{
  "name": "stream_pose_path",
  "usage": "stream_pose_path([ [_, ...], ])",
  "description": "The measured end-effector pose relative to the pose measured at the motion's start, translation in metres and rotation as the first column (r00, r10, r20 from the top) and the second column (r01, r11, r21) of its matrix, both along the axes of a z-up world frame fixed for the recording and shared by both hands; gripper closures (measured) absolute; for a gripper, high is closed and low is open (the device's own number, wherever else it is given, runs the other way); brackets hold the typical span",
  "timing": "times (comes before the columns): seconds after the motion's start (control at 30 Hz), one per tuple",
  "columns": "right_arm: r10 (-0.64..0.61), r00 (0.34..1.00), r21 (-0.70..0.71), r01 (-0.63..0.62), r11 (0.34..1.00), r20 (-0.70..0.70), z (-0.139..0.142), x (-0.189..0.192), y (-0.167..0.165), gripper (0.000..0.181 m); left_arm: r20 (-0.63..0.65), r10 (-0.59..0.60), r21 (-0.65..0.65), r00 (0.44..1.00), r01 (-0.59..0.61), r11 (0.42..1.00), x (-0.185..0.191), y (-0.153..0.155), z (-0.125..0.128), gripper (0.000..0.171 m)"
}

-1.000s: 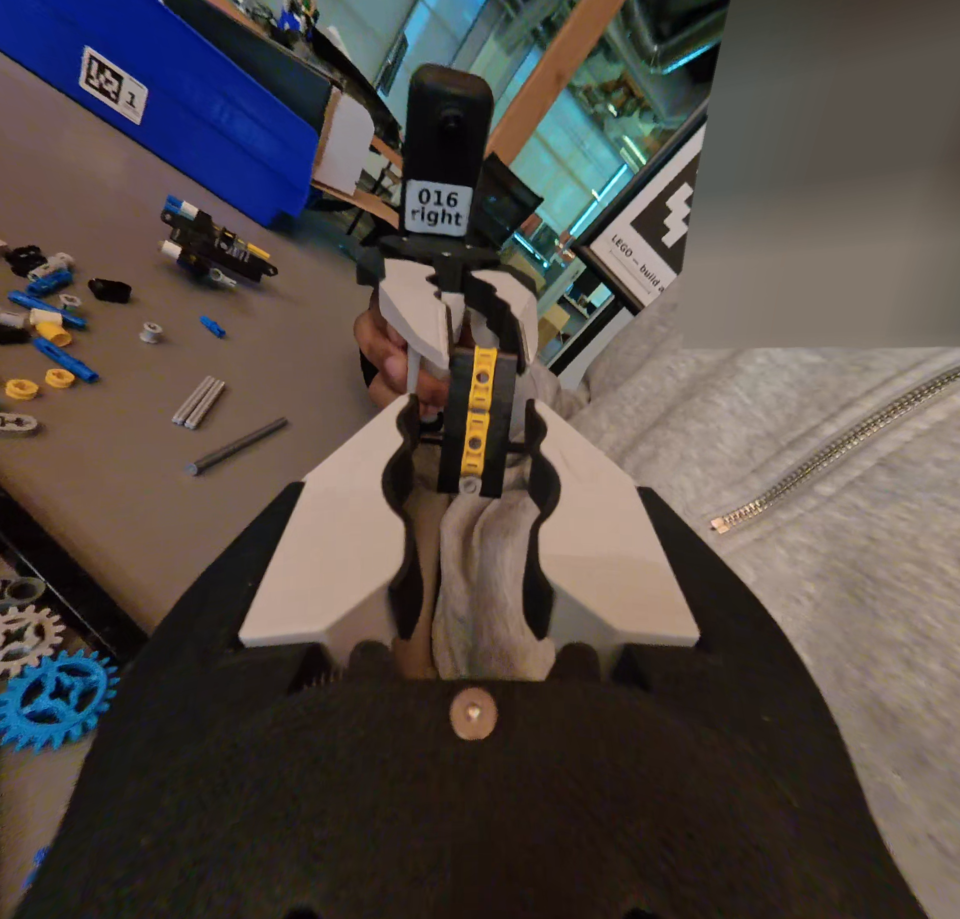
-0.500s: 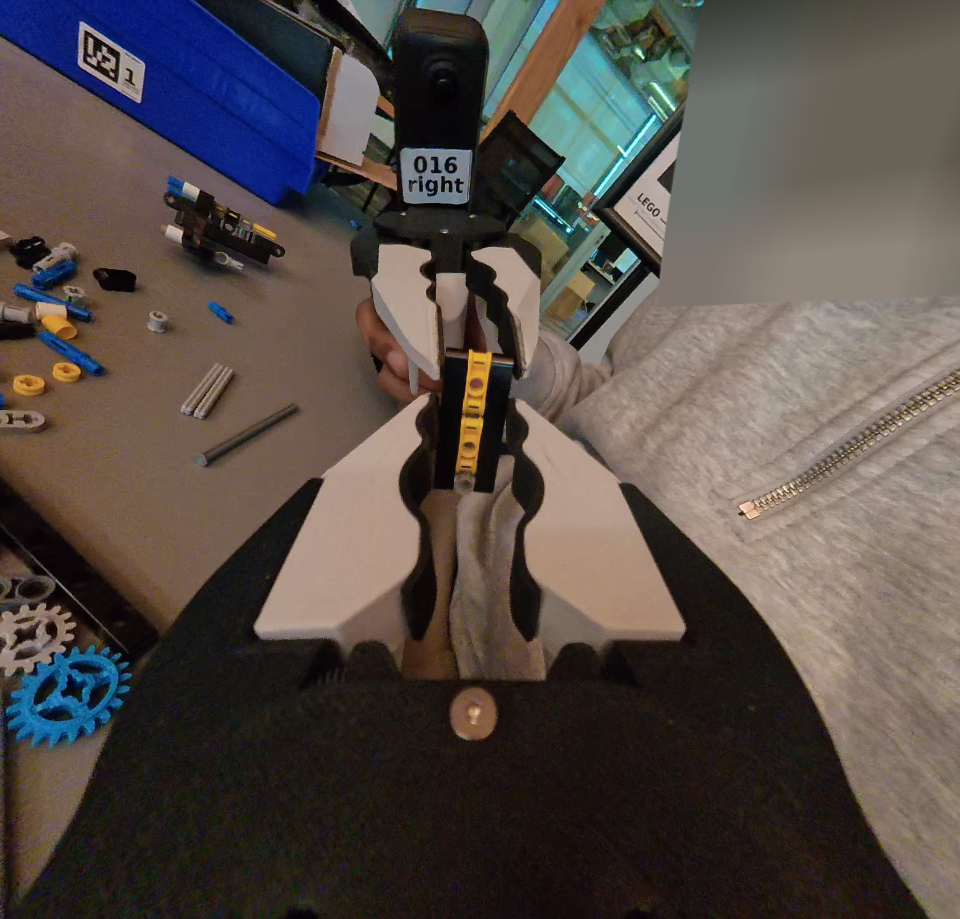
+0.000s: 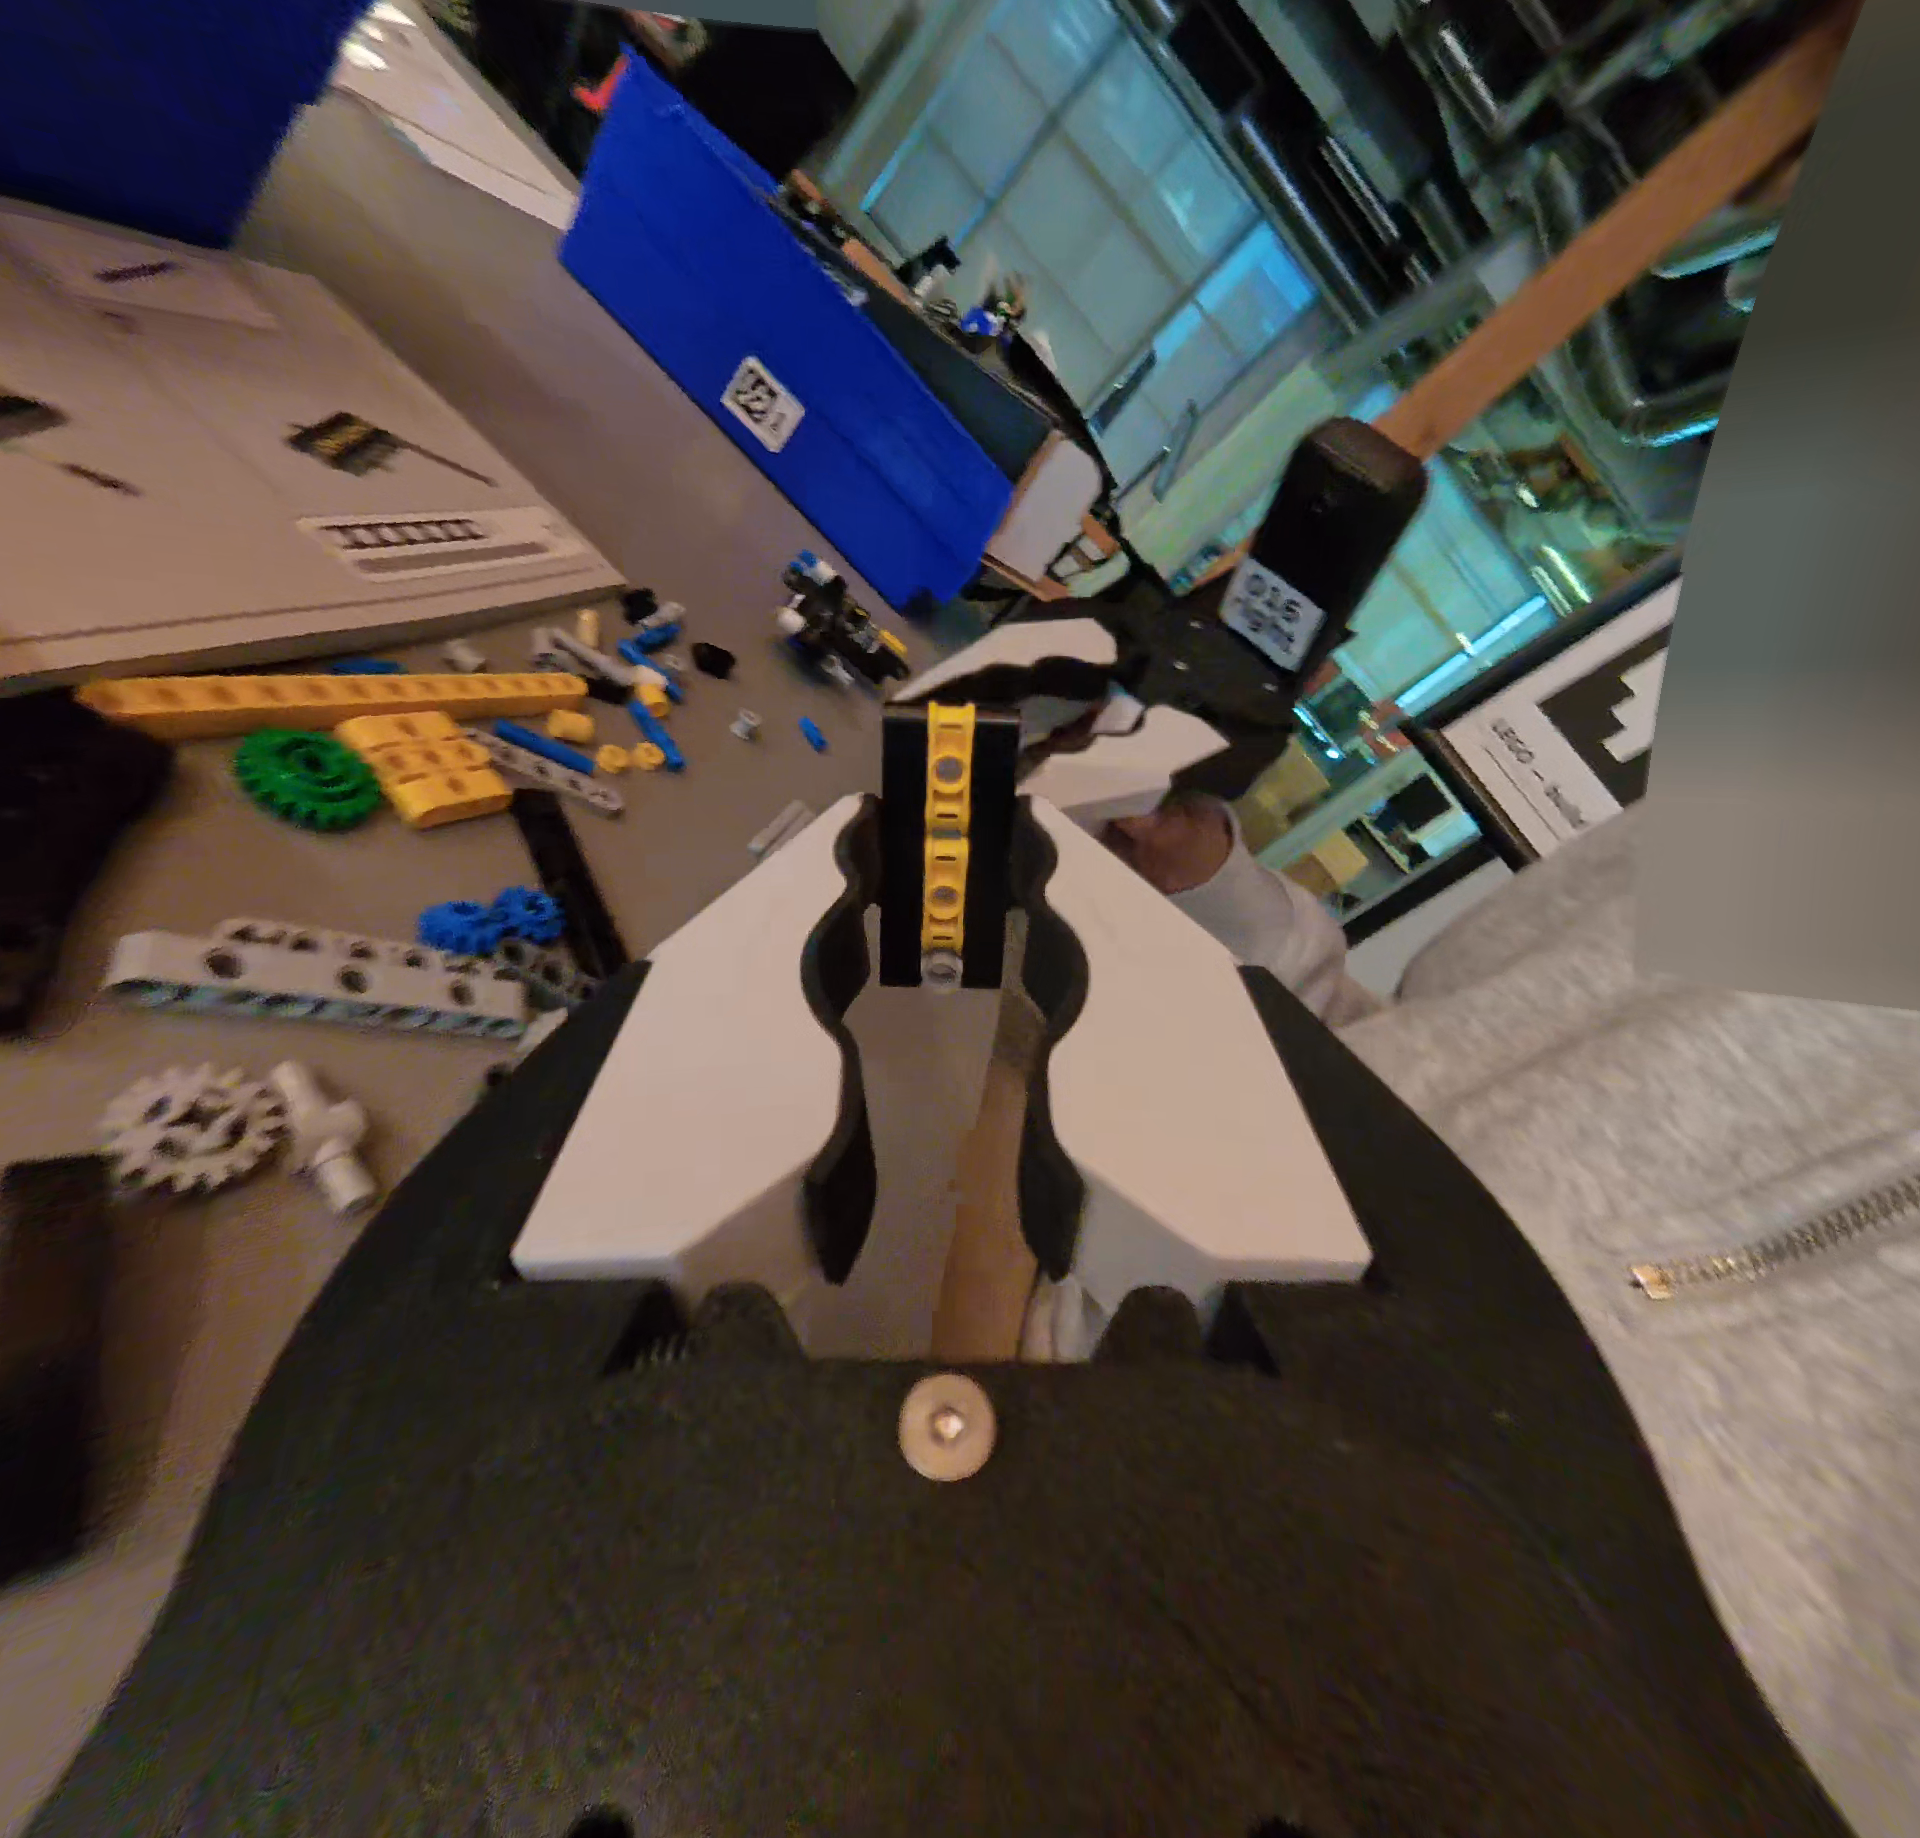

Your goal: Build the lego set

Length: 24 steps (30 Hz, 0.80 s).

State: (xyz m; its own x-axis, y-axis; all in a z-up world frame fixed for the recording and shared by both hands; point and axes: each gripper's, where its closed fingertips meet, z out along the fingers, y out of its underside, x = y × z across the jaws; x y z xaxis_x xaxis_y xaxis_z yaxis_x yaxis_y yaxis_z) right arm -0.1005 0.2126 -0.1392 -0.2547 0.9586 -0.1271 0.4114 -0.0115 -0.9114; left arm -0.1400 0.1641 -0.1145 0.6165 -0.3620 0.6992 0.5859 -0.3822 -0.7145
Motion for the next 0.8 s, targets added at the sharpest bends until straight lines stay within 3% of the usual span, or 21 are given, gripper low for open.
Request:
stream_pose_path([
  [0.27, 0.000, 0.980, 0.081, -0.016, 0.997, 0.199, -0.026, -0.015, -0.014, 0.158, -0.105, 0.059, -0.074, 0.993, -0.067, 0.995, -0.006, 0.006, -0.017, 0.148],
  [0.6, -0.016, 0.916, 0.126, -0.038, 0.991, 0.400, -0.059, -0.023, -0.023, 0.168, -0.074, 0.054, -0.087, 0.996, -0.060, 0.994, -0.009, 0.003, -0.017, 0.148],
  [0.7, -0.027, 0.917, 0.149, -0.036, 0.988, 0.398, -0.058, -0.024, -0.021, 0.178, -0.062, 0.058, -0.083, 0.996, -0.063, 0.995, -0.011, 0.002, -0.016, 0.148],
  [0.8, -0.050, 0.968, 0.103, 0.026, 0.994, 0.245, -0.031, -0.035, -0.017, 0.179, -0.035, 0.060, -0.082, 0.998, -0.062, 0.995, -0.012, 0.002, -0.016, 0.148],
])
